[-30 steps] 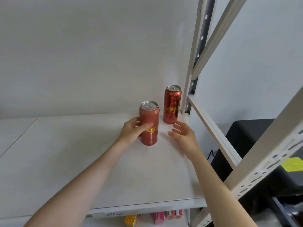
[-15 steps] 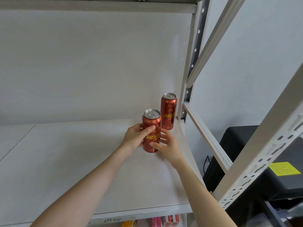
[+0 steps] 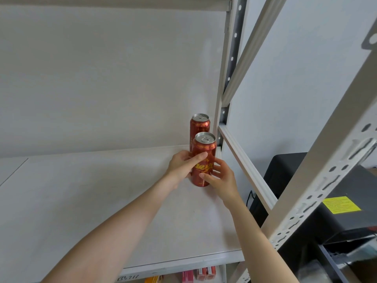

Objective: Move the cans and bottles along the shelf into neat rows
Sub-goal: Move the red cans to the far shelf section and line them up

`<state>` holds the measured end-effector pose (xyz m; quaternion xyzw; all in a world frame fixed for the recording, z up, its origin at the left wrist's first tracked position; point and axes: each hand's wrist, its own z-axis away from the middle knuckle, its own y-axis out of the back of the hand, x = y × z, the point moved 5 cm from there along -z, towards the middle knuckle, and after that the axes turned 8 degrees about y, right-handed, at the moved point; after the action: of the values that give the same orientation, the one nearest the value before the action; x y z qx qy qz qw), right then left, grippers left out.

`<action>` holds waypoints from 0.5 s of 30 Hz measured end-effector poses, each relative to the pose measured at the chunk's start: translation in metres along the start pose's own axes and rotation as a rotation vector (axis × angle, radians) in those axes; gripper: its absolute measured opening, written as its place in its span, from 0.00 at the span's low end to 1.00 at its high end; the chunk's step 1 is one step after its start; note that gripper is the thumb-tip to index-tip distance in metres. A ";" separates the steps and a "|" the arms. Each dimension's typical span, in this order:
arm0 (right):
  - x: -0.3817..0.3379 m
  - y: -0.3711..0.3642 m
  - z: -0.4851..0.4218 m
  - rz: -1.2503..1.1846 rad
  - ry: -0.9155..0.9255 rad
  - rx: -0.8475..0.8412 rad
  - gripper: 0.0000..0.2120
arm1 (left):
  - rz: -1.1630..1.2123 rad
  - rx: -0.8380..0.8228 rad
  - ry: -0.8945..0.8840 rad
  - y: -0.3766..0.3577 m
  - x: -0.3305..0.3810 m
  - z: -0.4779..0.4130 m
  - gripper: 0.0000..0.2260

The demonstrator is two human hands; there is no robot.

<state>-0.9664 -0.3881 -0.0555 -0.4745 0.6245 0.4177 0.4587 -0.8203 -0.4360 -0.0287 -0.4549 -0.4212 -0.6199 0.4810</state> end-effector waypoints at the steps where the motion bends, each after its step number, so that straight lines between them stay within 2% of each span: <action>1: 0.000 0.000 -0.002 -0.005 -0.002 0.000 0.27 | 0.010 -0.002 0.002 0.000 0.001 -0.002 0.35; 6: 0.000 -0.002 -0.013 -0.017 -0.004 0.002 0.27 | 0.040 -0.016 0.001 -0.001 0.004 -0.012 0.37; 11: 0.001 -0.001 -0.025 -0.036 -0.009 0.010 0.27 | 0.044 0.011 0.002 0.001 0.007 -0.023 0.33; 15: 0.004 0.000 -0.033 -0.042 -0.009 0.012 0.28 | 0.063 0.037 0.016 0.002 0.009 -0.030 0.36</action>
<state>-0.9728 -0.4204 -0.0517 -0.4830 0.6146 0.4063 0.4732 -0.8240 -0.4675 -0.0268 -0.4540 -0.4143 -0.5999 0.5122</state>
